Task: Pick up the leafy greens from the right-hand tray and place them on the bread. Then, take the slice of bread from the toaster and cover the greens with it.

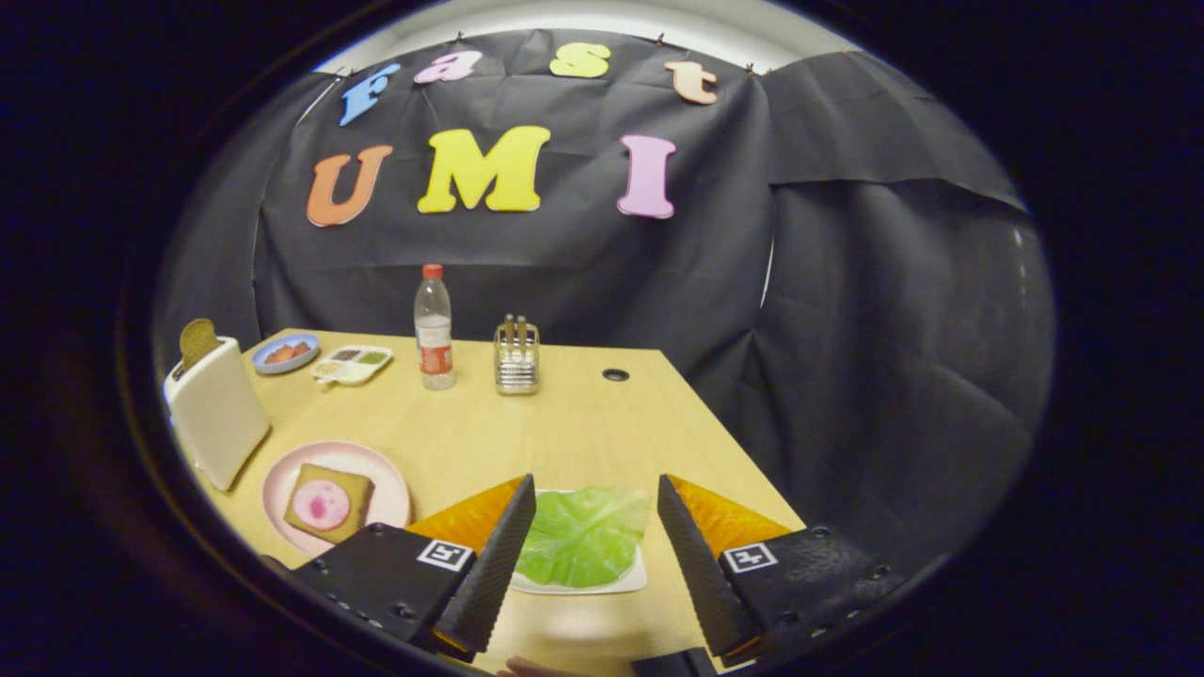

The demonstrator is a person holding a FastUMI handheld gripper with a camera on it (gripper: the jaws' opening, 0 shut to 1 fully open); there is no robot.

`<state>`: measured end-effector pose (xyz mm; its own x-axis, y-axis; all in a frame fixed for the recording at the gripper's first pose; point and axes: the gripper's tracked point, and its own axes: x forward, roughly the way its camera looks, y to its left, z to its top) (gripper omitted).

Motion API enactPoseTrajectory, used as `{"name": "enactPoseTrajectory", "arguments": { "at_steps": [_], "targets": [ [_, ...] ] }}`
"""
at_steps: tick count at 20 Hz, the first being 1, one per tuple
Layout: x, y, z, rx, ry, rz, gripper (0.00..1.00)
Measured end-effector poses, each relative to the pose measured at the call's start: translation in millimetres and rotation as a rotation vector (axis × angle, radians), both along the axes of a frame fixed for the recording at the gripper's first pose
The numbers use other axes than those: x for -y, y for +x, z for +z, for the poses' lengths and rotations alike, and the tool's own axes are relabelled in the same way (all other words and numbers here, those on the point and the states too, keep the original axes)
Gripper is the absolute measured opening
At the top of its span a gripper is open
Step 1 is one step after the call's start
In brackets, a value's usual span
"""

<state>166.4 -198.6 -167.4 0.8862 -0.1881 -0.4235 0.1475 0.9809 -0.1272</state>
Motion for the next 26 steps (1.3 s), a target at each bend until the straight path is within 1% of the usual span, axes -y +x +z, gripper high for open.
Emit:
{"name": "enactPoseTrajectory", "arguments": {
  "at_steps": [4, 6, 9, 11, 12, 14, 15, 18, 19, 20, 21, 22, 24, 25, 26],
  "targets": [
    [15, 28, -46, -0.136, 0.041, 0.014, 0.79],
    [26, 36, -66, -0.187, 0.037, -0.013, 0.81],
    [40, 43, -85, -0.229, 0.030, -0.051, 0.85],
    [40, 45, -98, -0.264, 0.051, -0.055, 0.88],
    [39, 44, -104, -0.290, 0.057, -0.053, 0.88],
    [36, 45, -100, -0.281, 0.069, -0.043, 0.87],
    [34, 45, -101, -0.288, 0.062, -0.044, 0.80],
    [37, 50, -104, -0.296, -0.017, -0.043, 0.49],
    [39, 49, -102, -0.295, -0.038, -0.054, 0.42],
    [43, 49, -99, -0.292, -0.051, -0.075, 0.39],
    [41, 50, -98, -0.287, -0.041, -0.078, 0.18],
    [37, 49, -98, -0.293, -0.031, -0.067, 0.14],
    [34, 46, -91, -0.280, -0.032, -0.059, 0.14],
    [34, 45, -83, -0.257, -0.033, -0.067, 0.00],
    [32, 43, -74, -0.239, -0.033, -0.065, 0.00]
  ]
}}
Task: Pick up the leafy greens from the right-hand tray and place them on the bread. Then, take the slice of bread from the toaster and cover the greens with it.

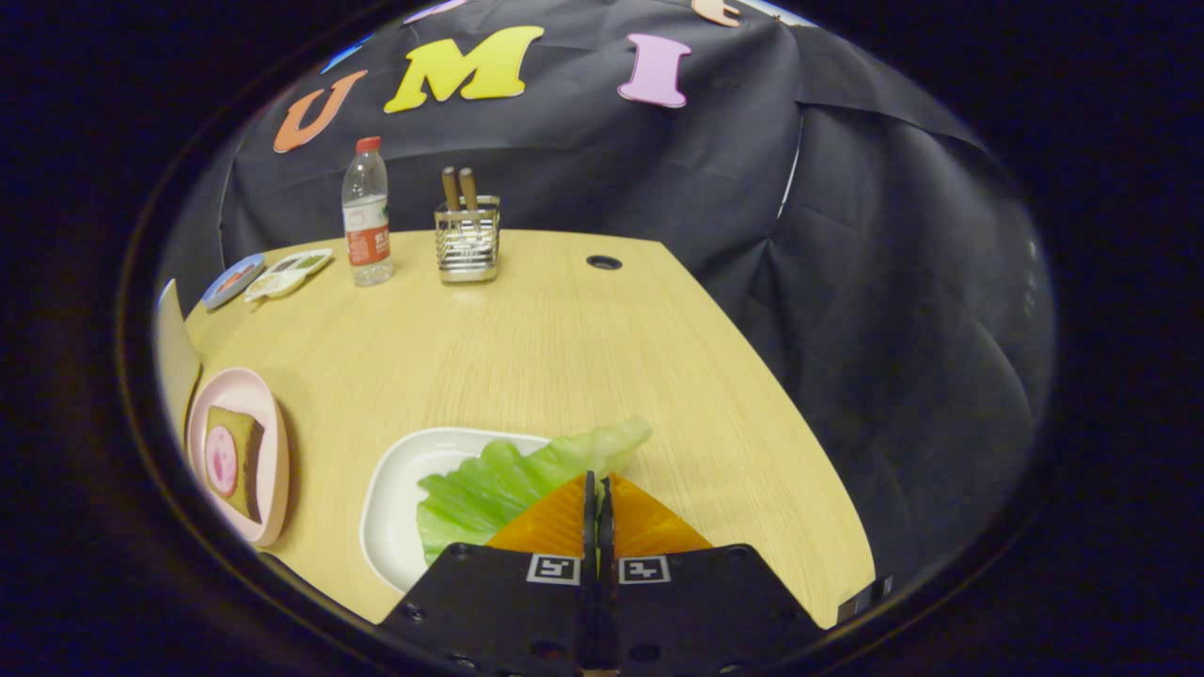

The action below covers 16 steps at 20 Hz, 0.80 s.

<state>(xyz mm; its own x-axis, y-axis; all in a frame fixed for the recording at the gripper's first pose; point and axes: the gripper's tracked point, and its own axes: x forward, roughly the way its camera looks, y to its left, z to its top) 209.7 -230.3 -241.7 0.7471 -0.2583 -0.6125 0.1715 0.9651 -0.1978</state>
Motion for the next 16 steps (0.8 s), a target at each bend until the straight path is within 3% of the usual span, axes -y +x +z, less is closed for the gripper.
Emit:
{"name": "enactPoseTrajectory", "arguments": {
  "at_steps": [10, 16],
  "targets": [
    [-35, -39, 83, 0.142, -0.042, 0.050, 0.00],
    [-92, -63, 105, 0.186, -0.049, 0.125, 0.00]
  ]
}}
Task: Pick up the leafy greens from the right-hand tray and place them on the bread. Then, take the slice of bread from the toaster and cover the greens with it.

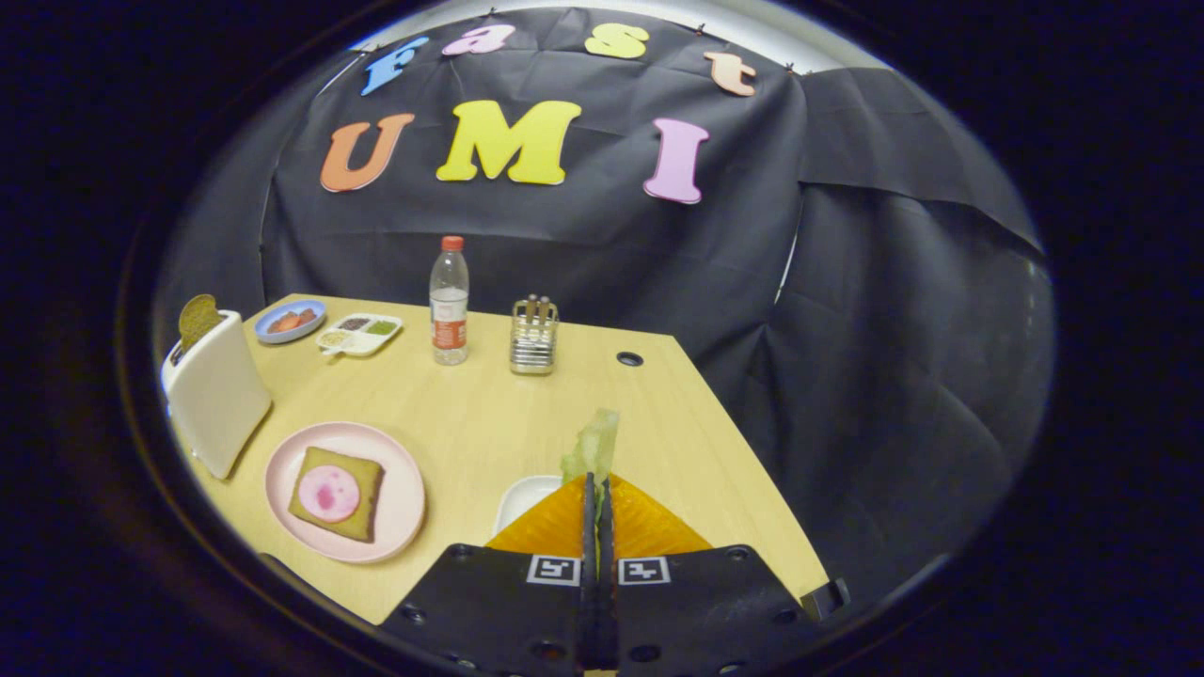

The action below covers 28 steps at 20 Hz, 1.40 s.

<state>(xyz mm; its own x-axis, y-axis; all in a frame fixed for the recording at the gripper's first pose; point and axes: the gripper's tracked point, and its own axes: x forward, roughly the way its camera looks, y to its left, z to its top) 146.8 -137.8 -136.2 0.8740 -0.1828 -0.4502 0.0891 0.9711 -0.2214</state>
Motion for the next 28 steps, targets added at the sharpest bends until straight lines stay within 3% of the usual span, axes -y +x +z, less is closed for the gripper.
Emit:
{"name": "enactPoseTrajectory", "arguments": {
  "at_steps": [8, 13, 17, 21, 28],
  "targets": [
    [-121, -20, 2, 0.026, 0.024, 0.171, 0.00],
    [-210, -26, -1, 0.009, 0.129, 0.334, 0.00],
    [-261, -18, -22, -0.041, 0.174, 0.408, 0.00],
    [-274, -2, -47, -0.084, 0.190, 0.419, 0.00],
    [-232, 43, -81, -0.124, 0.158, 0.349, 0.00]
  ]
}}
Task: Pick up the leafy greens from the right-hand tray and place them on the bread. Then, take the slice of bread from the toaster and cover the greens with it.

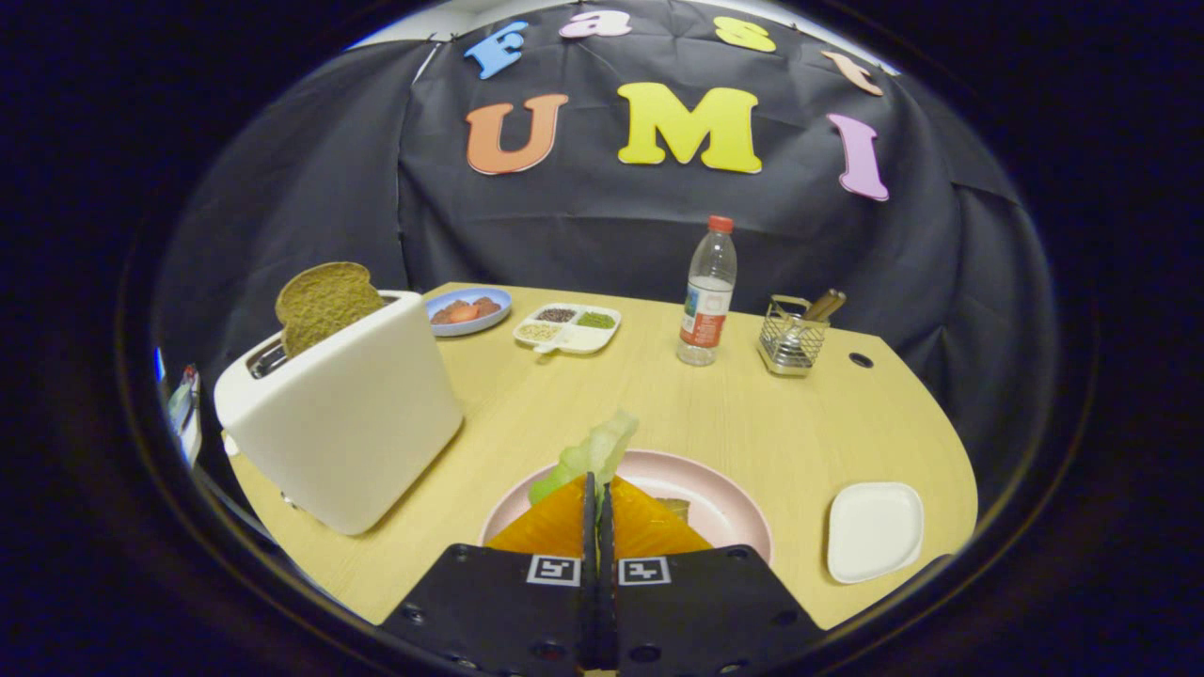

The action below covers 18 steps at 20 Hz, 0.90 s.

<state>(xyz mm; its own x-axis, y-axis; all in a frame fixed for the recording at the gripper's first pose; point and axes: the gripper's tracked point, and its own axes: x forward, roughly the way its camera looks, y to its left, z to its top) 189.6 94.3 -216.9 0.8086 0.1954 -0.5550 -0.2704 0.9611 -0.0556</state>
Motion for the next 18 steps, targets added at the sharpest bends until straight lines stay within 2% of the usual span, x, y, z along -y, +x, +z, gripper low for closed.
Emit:
{"name": "enactPoseTrajectory", "arguments": {
  "at_steps": [8, 9, 12, 13, 15, 18],
  "targets": [
    [25, 15, -32, -0.100, 0.019, -0.036, 0.00],
    [27, 16, -34, -0.104, 0.016, -0.040, 0.03],
    [30, 10, -29, -0.113, 0.032, -0.038, 0.55],
    [32, 9, -24, -0.111, 0.040, -0.041, 0.67],
    [31, 7, -8, -0.093, 0.049, -0.036, 0.71],
    [32, 2, 30, -0.039, 0.024, -0.038, 0.89]
  ]
}}
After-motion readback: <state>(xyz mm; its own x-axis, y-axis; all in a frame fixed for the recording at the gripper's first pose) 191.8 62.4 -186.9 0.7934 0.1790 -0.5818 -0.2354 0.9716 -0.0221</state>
